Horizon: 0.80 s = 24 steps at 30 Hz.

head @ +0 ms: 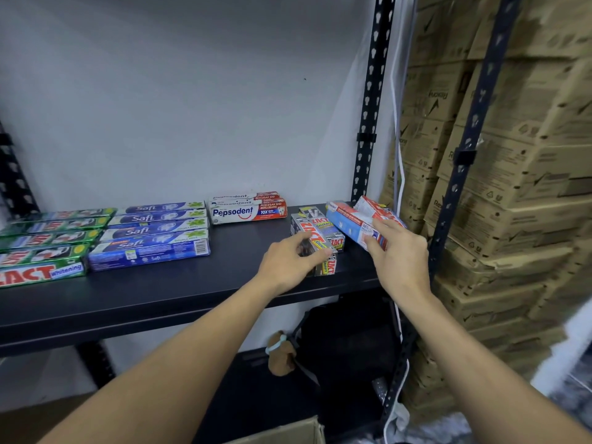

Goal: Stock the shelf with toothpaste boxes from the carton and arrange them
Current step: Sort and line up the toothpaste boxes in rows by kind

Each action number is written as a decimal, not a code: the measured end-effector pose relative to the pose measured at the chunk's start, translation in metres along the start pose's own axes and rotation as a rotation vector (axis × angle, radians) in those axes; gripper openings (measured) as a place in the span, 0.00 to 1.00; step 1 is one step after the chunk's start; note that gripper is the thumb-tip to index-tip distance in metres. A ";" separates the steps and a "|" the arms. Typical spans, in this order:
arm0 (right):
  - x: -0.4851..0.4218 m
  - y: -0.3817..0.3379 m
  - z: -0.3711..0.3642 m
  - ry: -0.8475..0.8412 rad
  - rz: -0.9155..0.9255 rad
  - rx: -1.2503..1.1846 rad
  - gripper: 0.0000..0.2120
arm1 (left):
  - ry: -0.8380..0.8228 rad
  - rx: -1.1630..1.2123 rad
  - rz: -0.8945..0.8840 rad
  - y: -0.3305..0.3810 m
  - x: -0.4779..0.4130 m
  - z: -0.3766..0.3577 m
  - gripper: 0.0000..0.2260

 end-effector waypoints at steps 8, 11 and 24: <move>-0.002 -0.026 0.019 0.054 0.198 -0.248 0.16 | 0.133 0.246 -0.020 -0.004 0.003 0.035 0.38; 0.000 -0.046 0.013 -0.015 0.289 -0.348 0.15 | 0.289 0.431 0.017 -0.015 0.011 0.073 0.37; -0.004 -0.129 -0.071 -0.497 0.510 -0.185 0.27 | 0.566 0.313 0.189 -0.103 0.110 0.166 0.22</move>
Point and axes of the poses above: each hand's wrist, its own x-axis away from the middle knuckle, its own z-axis out of the back of the hand, y = z × x, the point moved 6 cm from there along -x, towards the middle knuckle, and after that the axes turned 11 degrees about -y, right-handed, at the moved point
